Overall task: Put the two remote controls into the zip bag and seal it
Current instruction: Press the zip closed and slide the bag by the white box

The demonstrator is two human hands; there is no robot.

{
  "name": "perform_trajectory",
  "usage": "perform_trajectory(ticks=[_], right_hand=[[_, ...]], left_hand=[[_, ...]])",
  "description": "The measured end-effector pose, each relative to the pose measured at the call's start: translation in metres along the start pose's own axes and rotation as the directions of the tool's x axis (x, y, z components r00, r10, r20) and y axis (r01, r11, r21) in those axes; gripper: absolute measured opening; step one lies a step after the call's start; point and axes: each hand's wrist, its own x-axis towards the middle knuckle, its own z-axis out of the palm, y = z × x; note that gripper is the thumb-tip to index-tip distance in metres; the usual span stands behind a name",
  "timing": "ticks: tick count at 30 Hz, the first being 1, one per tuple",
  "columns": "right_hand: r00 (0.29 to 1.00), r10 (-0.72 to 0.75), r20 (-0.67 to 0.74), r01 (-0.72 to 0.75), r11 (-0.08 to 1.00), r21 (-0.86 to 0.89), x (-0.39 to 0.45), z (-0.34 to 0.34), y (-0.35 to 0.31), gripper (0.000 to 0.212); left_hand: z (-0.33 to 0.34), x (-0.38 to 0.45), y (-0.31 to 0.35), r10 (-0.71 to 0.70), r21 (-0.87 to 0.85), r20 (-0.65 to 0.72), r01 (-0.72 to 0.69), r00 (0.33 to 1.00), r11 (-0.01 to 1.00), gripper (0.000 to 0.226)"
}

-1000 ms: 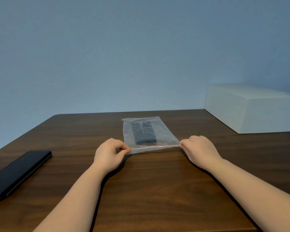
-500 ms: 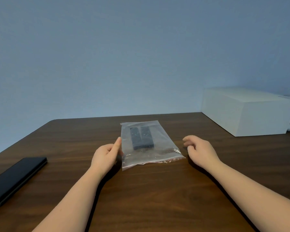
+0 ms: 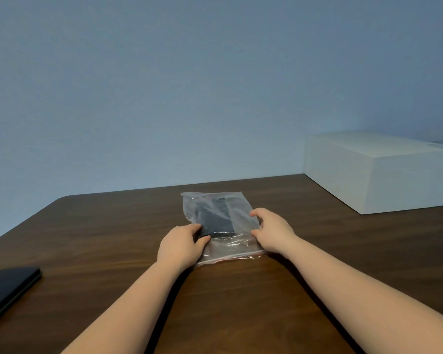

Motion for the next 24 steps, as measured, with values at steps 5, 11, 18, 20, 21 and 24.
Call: perform_trajectory(ticks=[5,11,18,20,21,24], right_hand=[[0.991,-0.002,-0.13,-0.015,0.992,-0.128,0.013,-0.014,0.028,0.041],[0.968,-0.024,-0.251,-0.053,0.954,-0.294,0.034,-0.04,0.063,0.032],[0.952,-0.016,-0.306,-0.124,0.894,-0.43,0.059,-0.065,0.096,0.033],[0.951,-0.013,-0.31,-0.137,0.879,-0.457,0.064,-0.072,0.103,0.036],[0.95,-0.013,-0.312,-0.143,0.869,-0.473,0.066,-0.075,0.107,0.036],[0.956,-0.034,-0.29,-0.142,0.813,-0.564,0.073,-0.085,0.116,0.028]], left_hand=[[0.023,0.025,0.03,0.032,0.046,0.014,-0.033,0.999,0.998,0.038],[0.057,0.06,0.071,0.084,0.096,0.027,-0.086,0.996,0.992,0.037],[0.088,0.095,0.114,0.129,0.127,0.03,-0.132,0.991,0.983,0.034],[0.096,0.104,0.126,0.143,0.131,0.025,-0.145,0.989,0.981,0.034],[0.1,0.108,0.131,0.147,0.135,0.025,-0.149,0.989,0.98,0.034],[0.111,0.118,0.146,0.153,0.142,0.026,-0.155,0.988,0.978,0.035]])
